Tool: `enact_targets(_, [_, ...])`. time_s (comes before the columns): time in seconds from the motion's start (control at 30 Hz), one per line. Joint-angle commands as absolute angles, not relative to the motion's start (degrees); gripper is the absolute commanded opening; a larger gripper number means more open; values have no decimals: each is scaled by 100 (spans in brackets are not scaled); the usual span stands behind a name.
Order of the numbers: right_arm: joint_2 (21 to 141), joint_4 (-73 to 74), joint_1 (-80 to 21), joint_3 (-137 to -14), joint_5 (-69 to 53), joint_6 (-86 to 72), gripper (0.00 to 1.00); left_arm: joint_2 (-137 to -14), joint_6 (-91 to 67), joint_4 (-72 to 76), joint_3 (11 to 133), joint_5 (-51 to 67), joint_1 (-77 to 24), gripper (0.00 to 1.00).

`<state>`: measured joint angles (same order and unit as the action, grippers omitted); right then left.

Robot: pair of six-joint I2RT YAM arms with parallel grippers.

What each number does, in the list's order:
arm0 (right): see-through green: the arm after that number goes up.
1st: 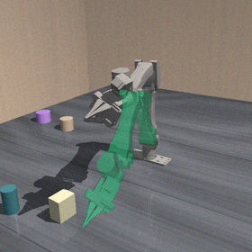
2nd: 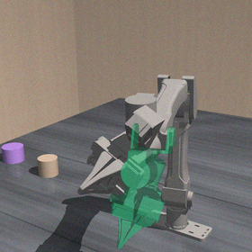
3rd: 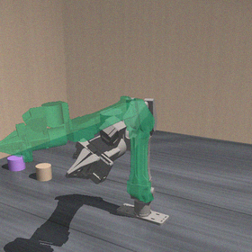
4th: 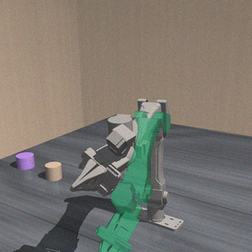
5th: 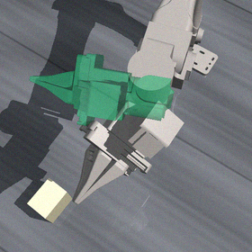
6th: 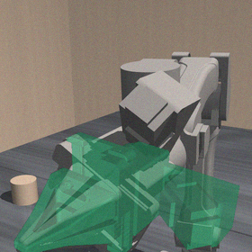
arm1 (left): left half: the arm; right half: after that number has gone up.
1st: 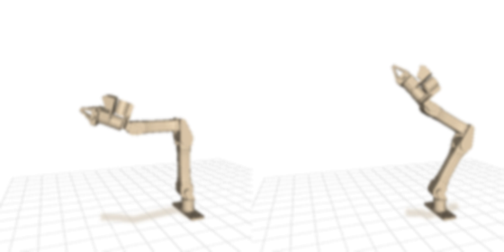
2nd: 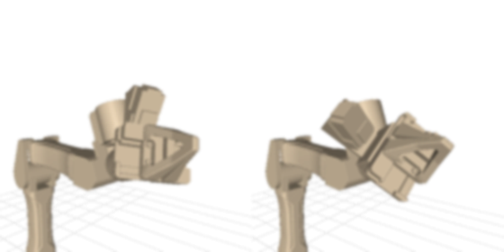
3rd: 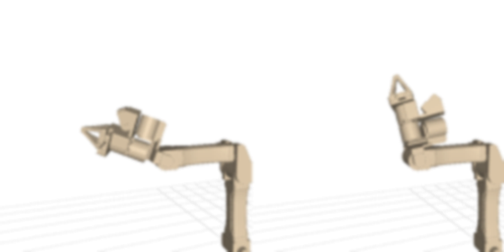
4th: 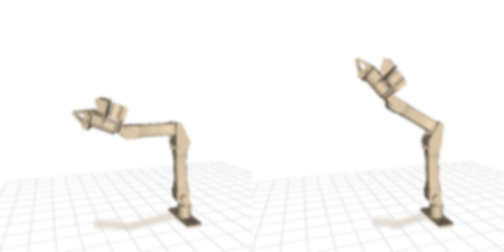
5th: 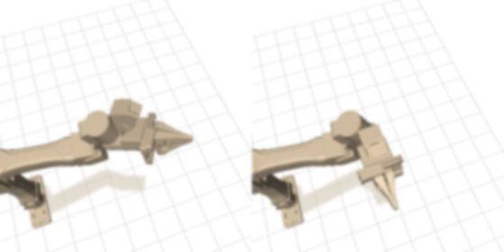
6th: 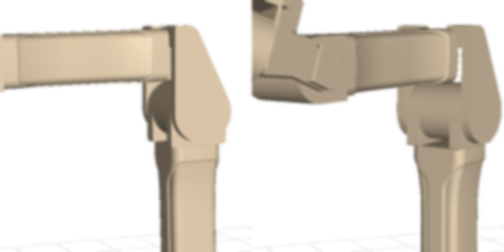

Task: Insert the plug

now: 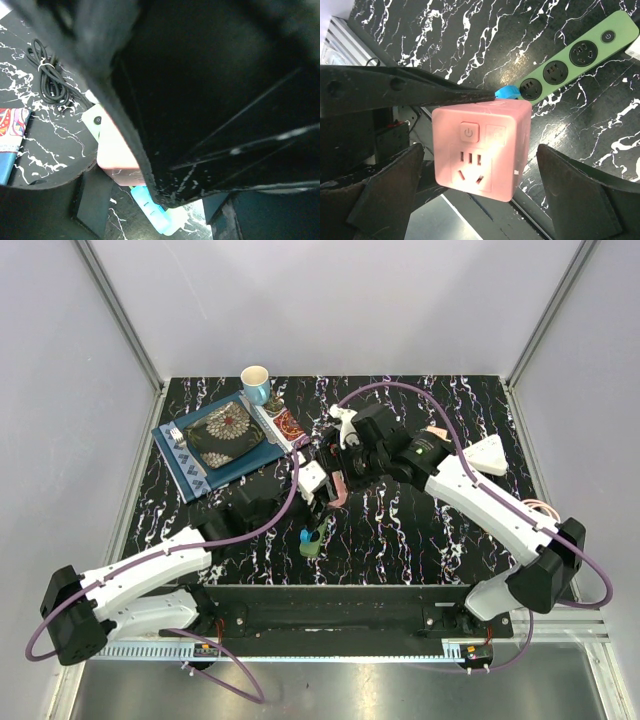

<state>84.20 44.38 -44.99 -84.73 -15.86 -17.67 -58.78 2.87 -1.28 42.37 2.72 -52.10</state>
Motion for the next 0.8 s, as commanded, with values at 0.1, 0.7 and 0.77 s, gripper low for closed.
enact_targets(0.1, [8578,4438,-4632,-8385,-1169,-1415,97,-5906,79,18,4676,-211,-5388,0])
enact_targets(0.7, [9017,4228,-4579,-8253,-1098,324,0,-5327,-527,-702,4412,-1353,-5458,96])
enact_targets(0.77, [9140,4175,-4500,-8270,-1142,683,0,-5108,-615,-895,4342,-1485,-5441,99])
